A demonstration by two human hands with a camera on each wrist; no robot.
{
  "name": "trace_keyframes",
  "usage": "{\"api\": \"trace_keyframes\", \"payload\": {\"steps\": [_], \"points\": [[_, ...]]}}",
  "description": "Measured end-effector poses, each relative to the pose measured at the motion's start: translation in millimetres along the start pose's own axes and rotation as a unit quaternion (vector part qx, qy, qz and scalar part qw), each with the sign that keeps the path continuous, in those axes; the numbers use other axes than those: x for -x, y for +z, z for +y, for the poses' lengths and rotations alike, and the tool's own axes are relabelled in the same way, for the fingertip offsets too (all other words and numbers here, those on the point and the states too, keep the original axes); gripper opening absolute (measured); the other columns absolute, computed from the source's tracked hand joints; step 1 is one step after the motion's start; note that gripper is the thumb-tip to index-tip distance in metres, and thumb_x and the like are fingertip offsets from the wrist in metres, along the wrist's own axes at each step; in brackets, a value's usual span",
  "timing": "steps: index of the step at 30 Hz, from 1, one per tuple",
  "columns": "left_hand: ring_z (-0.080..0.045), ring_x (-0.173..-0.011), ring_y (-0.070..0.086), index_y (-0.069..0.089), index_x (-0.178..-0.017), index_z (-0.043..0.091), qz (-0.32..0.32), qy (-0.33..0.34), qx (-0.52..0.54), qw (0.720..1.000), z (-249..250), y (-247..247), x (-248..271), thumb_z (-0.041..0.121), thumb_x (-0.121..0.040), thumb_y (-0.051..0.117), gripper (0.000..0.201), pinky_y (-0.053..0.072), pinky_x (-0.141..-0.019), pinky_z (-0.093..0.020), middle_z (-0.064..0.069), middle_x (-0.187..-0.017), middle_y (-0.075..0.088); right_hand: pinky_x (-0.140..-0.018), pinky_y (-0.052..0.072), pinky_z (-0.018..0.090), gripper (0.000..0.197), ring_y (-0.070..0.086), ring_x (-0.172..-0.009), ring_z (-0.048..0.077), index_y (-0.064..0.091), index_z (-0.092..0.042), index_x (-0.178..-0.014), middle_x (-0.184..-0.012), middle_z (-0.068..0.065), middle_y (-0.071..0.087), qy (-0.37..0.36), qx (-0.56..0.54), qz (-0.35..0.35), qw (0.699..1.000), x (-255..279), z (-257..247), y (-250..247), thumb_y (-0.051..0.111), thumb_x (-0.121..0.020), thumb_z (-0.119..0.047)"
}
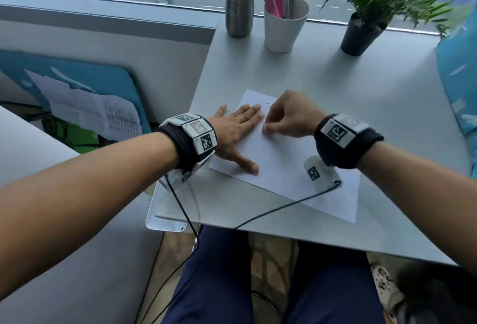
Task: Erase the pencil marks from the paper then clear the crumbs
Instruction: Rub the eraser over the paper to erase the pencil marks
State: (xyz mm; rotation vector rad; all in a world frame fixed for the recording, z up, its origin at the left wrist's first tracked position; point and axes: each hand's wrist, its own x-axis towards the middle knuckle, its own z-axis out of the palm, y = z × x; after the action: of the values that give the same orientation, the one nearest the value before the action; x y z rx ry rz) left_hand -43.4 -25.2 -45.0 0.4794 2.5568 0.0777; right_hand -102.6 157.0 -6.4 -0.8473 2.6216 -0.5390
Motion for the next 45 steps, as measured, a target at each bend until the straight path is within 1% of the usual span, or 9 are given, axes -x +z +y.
{"api": "trace_keyframes", "payload": {"steps": [6,9,12,17,25,29,34,40,45], "points": [[-0.015,-0.147,-0.023,-0.022,-0.153,0.022,0.005,-0.004,-0.001,1.000,1,1,0,0.093,-0.058,0.051,0.139,-0.008,-0.118,-0.057,0.004,-0.160,-0.029,-0.059,0.046,0.022,0.009,0.067,-0.068,0.024,0.076,-0.006,-0.071,-0.070,0.011,0.072,0.011,0.006,0.040,0.999,8,-16,18,0.072,-0.070,-0.014],[-0.014,-0.147,-0.024,-0.025,-0.152,0.022,0.004,-0.002,0.004,1.000,1,-1,2,0.092,-0.060,0.053,0.139,-0.008,-0.119,-0.056,0.005,-0.159,-0.030,-0.050,0.039,0.012,0.009,0.059,-0.051,0.005,0.078,-0.008,-0.074,-0.068,0.007,0.072,-0.017,-0.008,-0.037,0.999,16,-21,19,0.078,-0.069,-0.016],[-0.014,-0.147,-0.024,-0.022,-0.153,0.022,-0.001,-0.005,0.009,1.000,4,-1,2,0.090,-0.061,0.053,0.137,-0.007,-0.118,-0.058,0.004,-0.160,-0.029,-0.049,0.045,0.007,0.015,0.053,-0.041,-0.010,0.080,-0.011,-0.081,-0.075,0.006,0.075,0.059,-0.051,0.051,0.996,-18,10,-3,0.083,-0.070,-0.021],[-0.011,-0.145,-0.027,-0.025,-0.152,0.022,0.001,0.000,0.016,1.000,1,2,1,0.091,-0.060,0.055,0.140,-0.009,-0.119,-0.056,0.008,-0.158,-0.031,-0.061,0.052,0.025,0.009,0.067,-0.065,0.019,0.076,-0.010,-0.070,-0.068,0.007,0.072,0.015,-0.007,0.037,0.999,5,-8,17,0.074,-0.070,-0.018],[-0.011,-0.146,-0.026,-0.023,-0.153,0.021,0.007,0.000,0.013,1.000,5,2,1,0.090,-0.061,0.055,0.139,-0.011,-0.118,-0.056,0.006,-0.159,-0.029,-0.067,0.049,0.021,0.015,0.061,-0.061,0.010,0.080,-0.010,-0.083,-0.080,0.004,0.075,0.065,-0.036,0.093,0.993,-18,9,0,0.077,-0.075,-0.022],[-0.010,-0.145,-0.027,-0.024,-0.152,0.020,0.012,-0.008,0.013,1.000,3,3,2,0.092,-0.059,0.053,0.140,-0.010,-0.118,-0.056,0.007,-0.158,-0.031,-0.058,0.052,0.018,0.009,0.065,-0.056,0.013,0.078,-0.012,-0.076,-0.067,0.005,0.073,0.026,-0.030,-0.047,0.998,19,-13,13,0.077,-0.073,-0.020],[-0.011,-0.147,-0.023,-0.021,-0.153,0.020,0.028,-0.013,-0.017,0.999,8,3,6,0.093,-0.062,0.048,0.136,-0.010,-0.119,-0.054,0.006,-0.160,-0.028,-0.062,0.047,0.020,0.011,0.058,-0.058,0.004,0.076,-0.013,-0.074,-0.069,-0.002,0.070,0.108,-0.048,0.079,0.990,30,26,-9,0.080,-0.074,-0.023],[-0.015,-0.150,-0.014,-0.014,-0.155,0.014,0.054,-0.037,-0.095,0.993,10,4,13,0.100,-0.062,0.025,0.133,-0.014,-0.118,-0.052,-0.001,-0.163,-0.018,-0.045,0.039,0.011,0.011,0.057,-0.052,0.005,0.075,-0.012,-0.074,-0.065,-0.002,0.069,0.185,-0.114,0.035,0.975,45,60,-6,0.079,-0.075,-0.022],[-0.020,-0.151,-0.014,-0.008,-0.155,0.006,0.074,-0.084,-0.099,0.989,29,-6,18,0.093,-0.072,0.012,0.122,-0.014,-0.118,-0.053,-0.010,-0.164,-0.012,-0.069,0.041,0.021,0.010,0.056,-0.081,0.015,0.075,-0.013,-0.078,-0.077,0.004,0.071,0.182,-0.100,0.048,0.977,41,57,-2,0.077,-0.077,-0.022]]}}
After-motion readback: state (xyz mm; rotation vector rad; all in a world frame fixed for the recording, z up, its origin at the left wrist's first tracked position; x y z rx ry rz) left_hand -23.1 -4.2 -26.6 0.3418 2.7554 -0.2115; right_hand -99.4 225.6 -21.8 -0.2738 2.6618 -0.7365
